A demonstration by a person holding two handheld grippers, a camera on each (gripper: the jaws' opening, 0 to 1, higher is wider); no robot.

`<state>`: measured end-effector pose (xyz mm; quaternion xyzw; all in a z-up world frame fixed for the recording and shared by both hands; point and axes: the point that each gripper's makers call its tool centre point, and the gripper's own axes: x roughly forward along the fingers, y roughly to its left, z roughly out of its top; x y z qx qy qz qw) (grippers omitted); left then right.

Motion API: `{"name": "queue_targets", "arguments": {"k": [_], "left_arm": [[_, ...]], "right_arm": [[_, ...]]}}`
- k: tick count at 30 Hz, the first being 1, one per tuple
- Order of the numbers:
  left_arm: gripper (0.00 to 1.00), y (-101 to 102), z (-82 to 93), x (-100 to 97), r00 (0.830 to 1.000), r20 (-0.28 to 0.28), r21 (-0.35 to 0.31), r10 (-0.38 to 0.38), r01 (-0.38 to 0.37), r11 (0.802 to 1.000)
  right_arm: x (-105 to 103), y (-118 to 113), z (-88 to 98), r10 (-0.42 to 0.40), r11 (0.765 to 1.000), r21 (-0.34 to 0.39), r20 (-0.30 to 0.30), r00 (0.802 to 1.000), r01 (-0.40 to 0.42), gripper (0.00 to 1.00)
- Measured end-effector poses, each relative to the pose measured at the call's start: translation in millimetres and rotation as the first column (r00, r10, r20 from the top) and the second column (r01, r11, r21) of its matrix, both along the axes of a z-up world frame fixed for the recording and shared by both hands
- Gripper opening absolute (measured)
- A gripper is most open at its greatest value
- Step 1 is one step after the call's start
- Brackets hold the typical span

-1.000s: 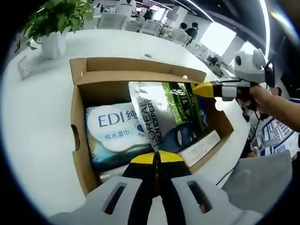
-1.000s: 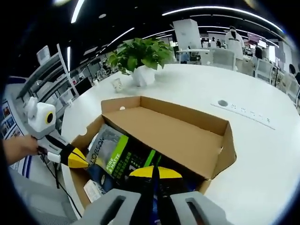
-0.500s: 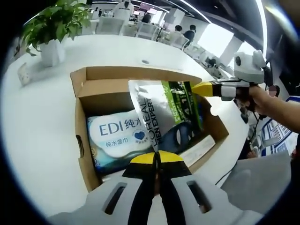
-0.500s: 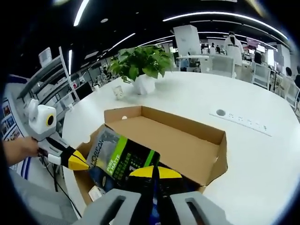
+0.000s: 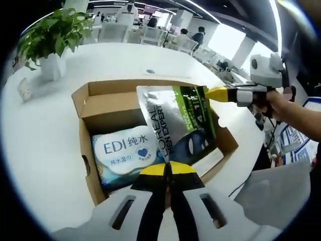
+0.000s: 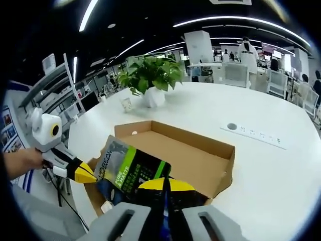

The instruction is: Operate the shoe box by opening the lid, removing the specified soft item, and placing it in the target area until the item is outside and the box remains undamaged.

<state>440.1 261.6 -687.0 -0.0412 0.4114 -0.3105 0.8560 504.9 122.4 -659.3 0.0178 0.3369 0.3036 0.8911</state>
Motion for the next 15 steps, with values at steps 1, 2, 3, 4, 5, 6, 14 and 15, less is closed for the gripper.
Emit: {"name": "queue_targets", "arguments": {"k": [1, 2, 3, 4, 5, 6, 14, 15], "left_arm": [[0.0, -1.2, 1.4, -0.7, 1.0, 0.0, 0.001, -0.004, 0.004, 1.0], [0.0, -1.8, 2.0, -0.4, 1.0, 0.002, -0.001, -0.007, 0.007, 1.0], [0.0, -3.5, 3.6, -0.5, 1.0, 0.003, -0.006, -0.01, 0.01, 1.0], [0.0, -4.7, 4.7, -0.5, 1.0, 0.004, -0.006, -0.011, 0.011, 1.0], [0.0, -5.3, 5.1, -0.5, 1.0, 0.005, -0.006, -0.012, 0.012, 1.0], [0.0, -7.0, 6.1, -0.4, 1.0, 0.007, -0.006, -0.016, 0.016, 1.0], [0.0, -21.8, 16.3, 0.7, 0.998, 0.019, -0.017, -0.054, 0.054, 0.998], [0.0, -24.5, 17.8, 1.1, 0.998, 0.023, -0.016, -0.059, 0.059, 0.998]], "right_arm": [[-0.6, -0.9, 0.7, 0.0, 1.0, 0.001, -0.001, 1.0, 0.0, 0.0], [-1.1, -2.0, 1.4, -0.001, 1.0, -0.001, 0.0, 1.0, 0.001, 0.0], [-1.2, -3.5, 2.0, -0.004, 1.0, -0.001, 0.002, 1.0, 0.004, 0.0], [-1.5, -5.5, 3.2, -0.007, 1.0, 0.0, 0.003, 1.0, 0.007, 0.0], [-2.3, -6.8, 4.1, -0.009, 1.0, 0.001, 0.003, 1.0, 0.009, 0.0], [-2.9, -7.9, 5.0, -0.011, 1.0, 0.002, 0.004, 1.0, 0.011, 0.0], [-6.6, -25.6, 13.9, -0.027, 1.0, 0.001, 0.014, 1.0, 0.027, 0.0], [-6.8, -27.5, 15.0, -0.029, 1.0, 0.002, 0.016, 0.999, 0.029, 0.0]]}}
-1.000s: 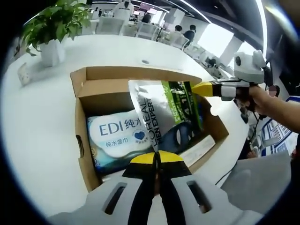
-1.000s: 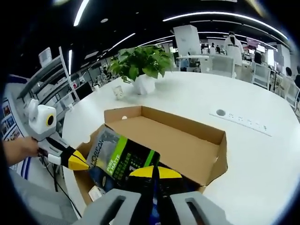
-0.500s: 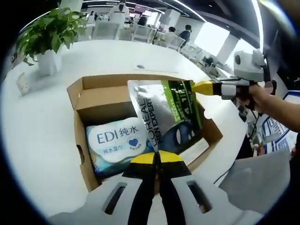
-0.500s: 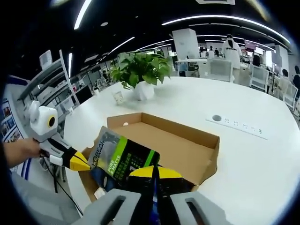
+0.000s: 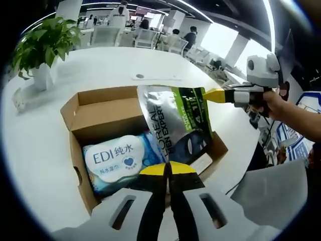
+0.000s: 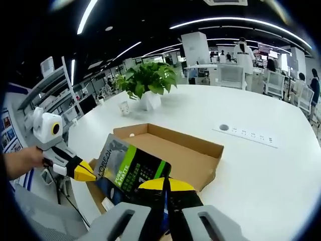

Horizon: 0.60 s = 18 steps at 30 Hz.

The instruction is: Operate the shoe box by opening the lid, removing the specified soft item, and placing it in the target area until the item is outside and the box remains undamaged.

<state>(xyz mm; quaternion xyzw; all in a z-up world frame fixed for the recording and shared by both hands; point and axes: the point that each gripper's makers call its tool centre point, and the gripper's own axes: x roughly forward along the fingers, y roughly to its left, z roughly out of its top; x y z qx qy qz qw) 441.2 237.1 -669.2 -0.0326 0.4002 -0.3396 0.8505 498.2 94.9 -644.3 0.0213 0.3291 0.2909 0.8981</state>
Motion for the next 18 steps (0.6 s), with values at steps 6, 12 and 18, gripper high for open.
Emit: {"name": "queue_targets", "arguments": {"k": [6, 12, 18], "left_arm": [[0.0, -11.9, 3.0, 1.4, 1.0, 0.002, -0.004, -0.026, 0.026, 1.0], [0.0, -27.7, 4.9, -1.0, 0.998, 0.005, -0.006, -0.063, 0.063, 0.998], [0.0, -42.2, 6.0, -2.6, 0.996, 0.006, -0.005, -0.087, 0.087, 0.996]], "right_arm": [[-2.1, -12.9, 5.9, -0.02, 1.0, 0.003, 0.006, 1.0, 0.02, 0.0], [-4.8, -28.6, 7.3, -0.046, 0.999, -0.002, 0.011, 0.999, 0.046, 0.0], [-9.2, -44.5, 5.6, -0.072, 0.997, -0.003, 0.006, 0.997, 0.072, 0.0]]}}
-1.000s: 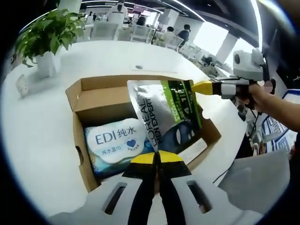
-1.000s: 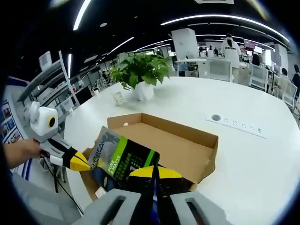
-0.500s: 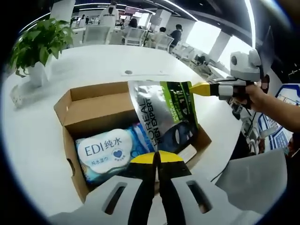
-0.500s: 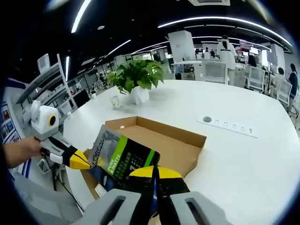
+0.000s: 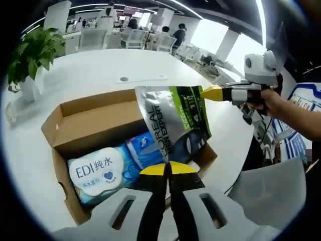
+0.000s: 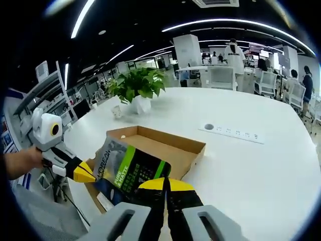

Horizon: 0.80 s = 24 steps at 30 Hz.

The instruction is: Operate the shoe box by opening the lid, removing the specified soft item, and placing it in the target area until the item is outside and the box remains undamaged.

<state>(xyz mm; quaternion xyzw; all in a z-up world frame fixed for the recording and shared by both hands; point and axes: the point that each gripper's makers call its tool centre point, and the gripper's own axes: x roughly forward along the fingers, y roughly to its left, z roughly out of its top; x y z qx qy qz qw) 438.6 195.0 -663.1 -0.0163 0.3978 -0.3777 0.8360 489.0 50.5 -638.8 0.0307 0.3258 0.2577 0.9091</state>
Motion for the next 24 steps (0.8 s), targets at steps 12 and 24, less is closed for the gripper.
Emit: {"name": "queue_targets", "arguments": {"k": [12, 24], "left_arm": [[0.0, -29.1, -4.0, -3.5, 0.999, -0.01, 0.005, -0.04, 0.04, 0.999], [0.0, -59.0, -7.0, -7.0, 0.998, -0.027, 0.003, -0.064, 0.064, 0.998]], "right_arm": [[-5.0, -28.8, -5.0, -0.048, 0.999, 0.002, -0.009, 0.999, 0.048, 0.0], [-7.8, -58.1, -7.7, -0.083, 0.997, -0.012, -0.016, 0.996, 0.083, 0.0]]}}
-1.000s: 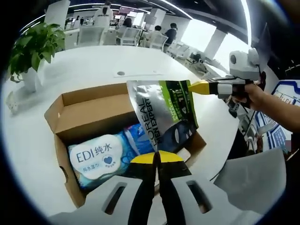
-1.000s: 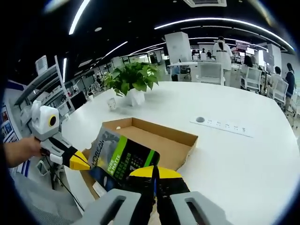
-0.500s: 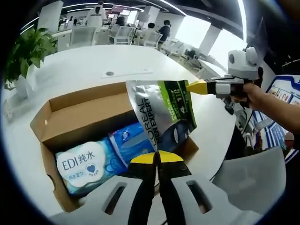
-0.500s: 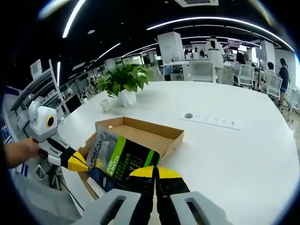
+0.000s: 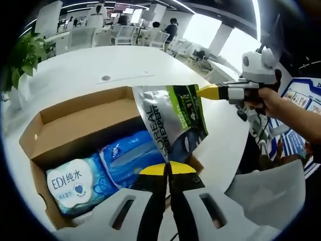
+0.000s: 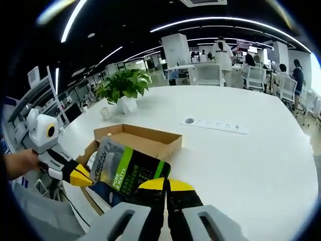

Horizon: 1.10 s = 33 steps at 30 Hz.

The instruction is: Operate the shoe box by opening the lid, removing the specified soft item, and placing it in the target area until the item is outside and the box remains undamaged.

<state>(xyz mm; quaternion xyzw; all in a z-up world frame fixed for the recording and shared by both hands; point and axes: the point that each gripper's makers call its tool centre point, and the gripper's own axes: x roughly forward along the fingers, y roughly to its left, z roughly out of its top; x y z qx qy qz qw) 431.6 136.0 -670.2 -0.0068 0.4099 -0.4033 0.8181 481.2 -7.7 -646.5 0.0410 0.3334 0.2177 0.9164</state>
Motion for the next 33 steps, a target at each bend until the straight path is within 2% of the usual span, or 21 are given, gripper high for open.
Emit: {"name": "queue_targets", "arguments": {"k": [15, 22, 33], "left_arm": [[0.0, -40.9, 4.5, -7.0, 0.999, -0.025, -0.003, -0.032, 0.032, 0.999], [0.0, -58.2, 4.5, -9.9, 0.998, -0.043, -0.015, -0.037, 0.036, 0.999], [0.0, -77.8, 0.7, -10.1, 0.997, -0.057, 0.002, -0.049, 0.049, 0.999]], "right_arm": [[0.2, -36.6, 5.3, -0.036, 0.999, -0.03, 0.01, 0.999, 0.037, 0.0], [-1.7, -54.3, 1.9, -0.063, 0.997, -0.035, 0.004, 0.998, 0.063, 0.0], [-2.2, -75.5, -7.6, -0.089, 0.995, -0.043, -0.007, 0.996, 0.089, 0.0]]}}
